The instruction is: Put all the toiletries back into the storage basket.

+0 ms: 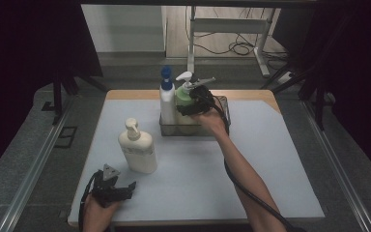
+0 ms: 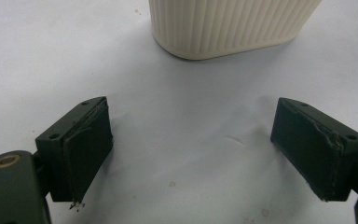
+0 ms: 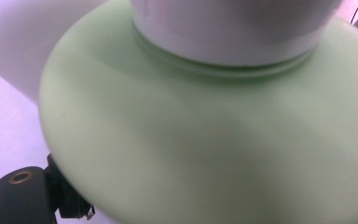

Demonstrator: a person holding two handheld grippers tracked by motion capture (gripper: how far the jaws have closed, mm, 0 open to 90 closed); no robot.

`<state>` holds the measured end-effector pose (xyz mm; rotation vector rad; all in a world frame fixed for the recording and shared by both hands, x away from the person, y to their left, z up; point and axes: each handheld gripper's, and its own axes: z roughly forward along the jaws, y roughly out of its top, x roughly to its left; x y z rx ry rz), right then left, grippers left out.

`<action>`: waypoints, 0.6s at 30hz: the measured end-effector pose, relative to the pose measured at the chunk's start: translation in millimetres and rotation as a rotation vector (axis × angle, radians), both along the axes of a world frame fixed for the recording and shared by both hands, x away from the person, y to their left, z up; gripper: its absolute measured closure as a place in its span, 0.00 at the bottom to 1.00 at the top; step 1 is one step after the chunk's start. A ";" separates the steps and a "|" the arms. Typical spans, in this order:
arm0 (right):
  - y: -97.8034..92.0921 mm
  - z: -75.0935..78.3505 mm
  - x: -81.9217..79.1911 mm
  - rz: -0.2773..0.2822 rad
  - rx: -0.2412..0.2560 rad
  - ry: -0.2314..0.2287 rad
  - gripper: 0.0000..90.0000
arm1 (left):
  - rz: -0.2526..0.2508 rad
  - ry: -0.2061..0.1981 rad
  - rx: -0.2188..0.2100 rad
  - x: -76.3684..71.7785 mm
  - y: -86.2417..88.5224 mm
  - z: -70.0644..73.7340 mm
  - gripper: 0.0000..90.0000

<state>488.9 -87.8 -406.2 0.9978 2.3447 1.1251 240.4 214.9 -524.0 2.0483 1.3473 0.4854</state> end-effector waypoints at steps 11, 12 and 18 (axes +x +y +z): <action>-0.6 -8.2 -2.9 -0.002 0.008 0.001 0.14 | 0.000 0.000 0.000 0.0 0.0 0.1 0.13; -1.1 -8.5 -3.0 -0.007 0.014 0.007 0.14 | 0.000 0.000 0.001 0.0 -0.1 0.1 0.13; -3.4 -10.5 -2.8 -0.006 0.031 -0.001 0.13 | -0.001 0.001 0.001 0.0 0.0 0.1 0.13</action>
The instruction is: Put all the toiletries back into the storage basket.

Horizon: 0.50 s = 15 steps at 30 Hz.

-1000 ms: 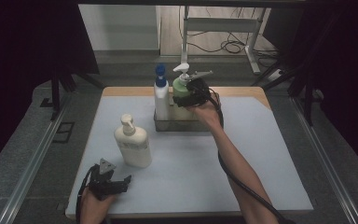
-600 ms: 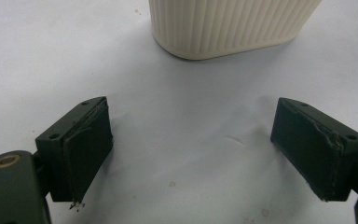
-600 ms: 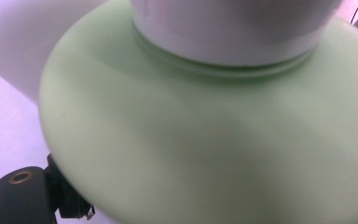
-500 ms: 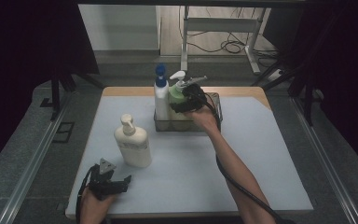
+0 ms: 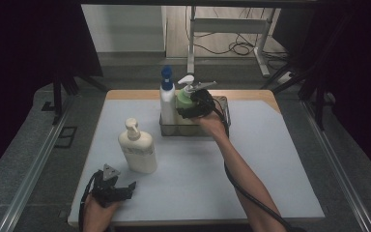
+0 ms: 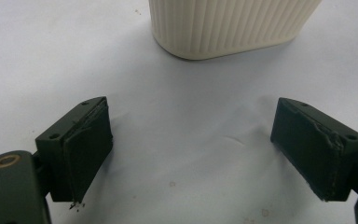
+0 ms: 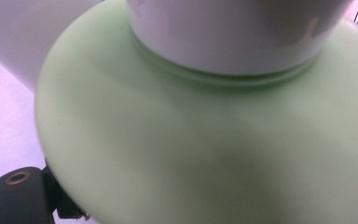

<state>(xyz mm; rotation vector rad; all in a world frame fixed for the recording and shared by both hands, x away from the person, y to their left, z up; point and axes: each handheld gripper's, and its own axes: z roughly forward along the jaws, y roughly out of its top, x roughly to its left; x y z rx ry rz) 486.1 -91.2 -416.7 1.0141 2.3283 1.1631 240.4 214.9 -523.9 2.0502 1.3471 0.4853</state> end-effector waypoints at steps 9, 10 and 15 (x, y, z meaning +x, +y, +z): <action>-1.3 -0.4 -1.7 -0.002 -0.004 -0.015 0.04 | 0.000 0.000 0.000 0.0 0.0 0.0 0.13; -1.8 0.3 -3.3 0.005 -0.009 -0.019 0.02 | 0.000 -0.001 -0.001 0.1 0.0 -0.1 0.13; -7.7 4.2 -14.8 0.025 -0.005 -0.039 0.01 | 0.000 -0.001 -0.001 0.1 0.0 -0.1 0.13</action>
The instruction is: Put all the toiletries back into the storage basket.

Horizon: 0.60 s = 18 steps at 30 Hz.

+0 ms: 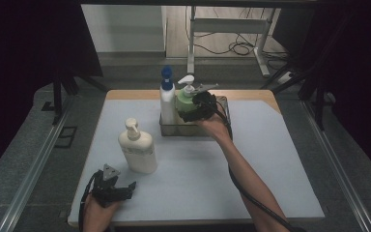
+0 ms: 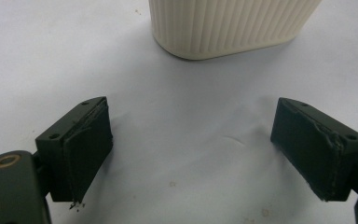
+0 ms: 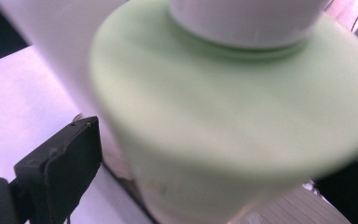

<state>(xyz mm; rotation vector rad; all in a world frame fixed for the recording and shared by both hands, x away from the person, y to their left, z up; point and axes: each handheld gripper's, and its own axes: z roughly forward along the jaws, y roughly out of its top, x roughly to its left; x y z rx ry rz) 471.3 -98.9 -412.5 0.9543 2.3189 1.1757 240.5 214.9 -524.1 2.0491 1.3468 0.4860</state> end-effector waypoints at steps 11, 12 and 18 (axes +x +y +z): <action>-35.5 -1.2 -21.6 0.033 0.032 0.027 0.20 | 0.000 0.000 0.000 0.0 0.0 0.0 0.13; -39.0 -1.2 -23.0 0.029 0.035 0.032 0.25 | 0.000 0.000 0.000 0.0 0.0 0.0 0.13; -59.1 -0.9 -25.5 0.026 0.047 0.062 0.41 | 0.000 0.001 0.000 -0.1 0.0 0.1 0.13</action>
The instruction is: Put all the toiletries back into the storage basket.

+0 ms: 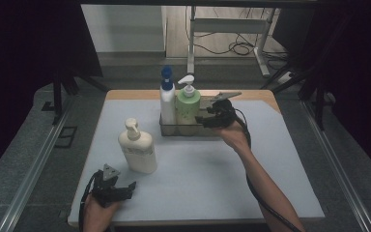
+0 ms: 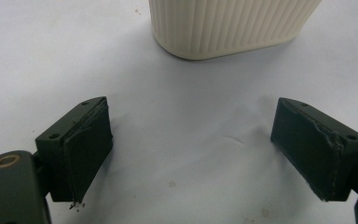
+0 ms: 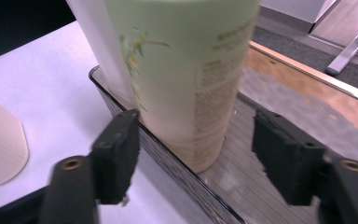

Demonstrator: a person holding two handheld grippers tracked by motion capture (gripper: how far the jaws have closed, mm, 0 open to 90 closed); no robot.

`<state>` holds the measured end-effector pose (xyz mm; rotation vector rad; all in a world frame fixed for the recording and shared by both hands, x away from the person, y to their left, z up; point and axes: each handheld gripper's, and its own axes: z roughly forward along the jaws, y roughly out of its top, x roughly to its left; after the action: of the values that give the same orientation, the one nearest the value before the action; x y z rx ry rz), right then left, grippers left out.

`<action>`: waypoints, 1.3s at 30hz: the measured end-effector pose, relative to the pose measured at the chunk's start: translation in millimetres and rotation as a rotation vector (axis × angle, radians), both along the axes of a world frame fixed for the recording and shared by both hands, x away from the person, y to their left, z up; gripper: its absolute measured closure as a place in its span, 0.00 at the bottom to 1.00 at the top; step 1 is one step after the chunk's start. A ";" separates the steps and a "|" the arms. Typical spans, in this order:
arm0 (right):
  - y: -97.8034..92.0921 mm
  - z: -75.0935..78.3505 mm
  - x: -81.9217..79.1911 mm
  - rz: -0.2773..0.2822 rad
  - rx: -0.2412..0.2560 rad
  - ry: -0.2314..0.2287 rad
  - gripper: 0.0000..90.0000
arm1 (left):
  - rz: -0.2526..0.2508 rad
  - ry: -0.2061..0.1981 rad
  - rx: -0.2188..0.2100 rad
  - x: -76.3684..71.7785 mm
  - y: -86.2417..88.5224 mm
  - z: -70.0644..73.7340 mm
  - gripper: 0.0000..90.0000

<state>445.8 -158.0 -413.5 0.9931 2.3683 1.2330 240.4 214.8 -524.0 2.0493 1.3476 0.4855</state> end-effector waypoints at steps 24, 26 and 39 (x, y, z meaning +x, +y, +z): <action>1.2 -26.2 36.1 -0.137 -0.054 0.068 1.00 | 0.000 0.000 0.000 0.0 0.0 0.0 0.13; 4.7 -28.8 38.4 -0.140 -0.057 0.073 1.00 | 0.000 0.000 0.000 0.0 0.0 0.0 0.13; 21.3 -46.2 50.5 -0.147 -0.099 0.133 1.00 | 0.000 0.000 0.000 0.0 0.0 0.0 0.13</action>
<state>496.3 -136.6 -459.6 1.2265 2.3798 1.0158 240.4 214.9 -524.0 2.0491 1.3478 0.4855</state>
